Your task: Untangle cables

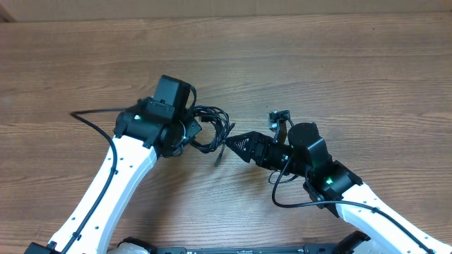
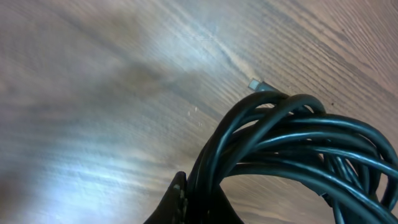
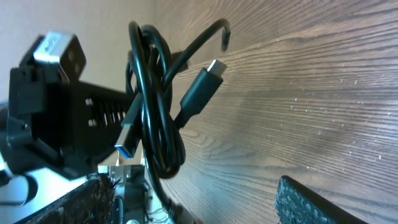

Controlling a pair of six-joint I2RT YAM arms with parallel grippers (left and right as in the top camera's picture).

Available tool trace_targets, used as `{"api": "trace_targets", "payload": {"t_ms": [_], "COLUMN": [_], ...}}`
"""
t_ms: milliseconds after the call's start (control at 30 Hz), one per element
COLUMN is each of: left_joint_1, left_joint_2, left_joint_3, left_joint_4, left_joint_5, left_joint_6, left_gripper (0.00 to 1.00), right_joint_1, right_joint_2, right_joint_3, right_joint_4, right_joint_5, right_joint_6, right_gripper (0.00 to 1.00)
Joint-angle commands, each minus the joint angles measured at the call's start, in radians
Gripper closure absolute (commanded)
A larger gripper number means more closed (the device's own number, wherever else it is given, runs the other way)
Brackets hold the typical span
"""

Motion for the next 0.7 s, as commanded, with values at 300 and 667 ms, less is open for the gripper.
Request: {"api": "trace_targets", "payload": {"t_ms": [300,667], "left_joint_1": [-0.111,-0.148], "left_joint_2": [0.002,0.002], "left_joint_3": [0.01,0.01], "left_joint_4": [-0.002,0.006], "left_joint_5": [0.096,0.061], "left_joint_6": [-0.39,-0.233], "left_gripper": [0.96,0.96], "right_joint_1": [0.006,0.006], "right_joint_2": [-0.003,-0.003], "right_joint_3": [0.015,0.015], "right_joint_4": [0.017,0.034], "right_joint_5": [0.016,-0.034], "right_joint_6": [0.031,0.03], "right_gripper": [0.28,0.96]}}
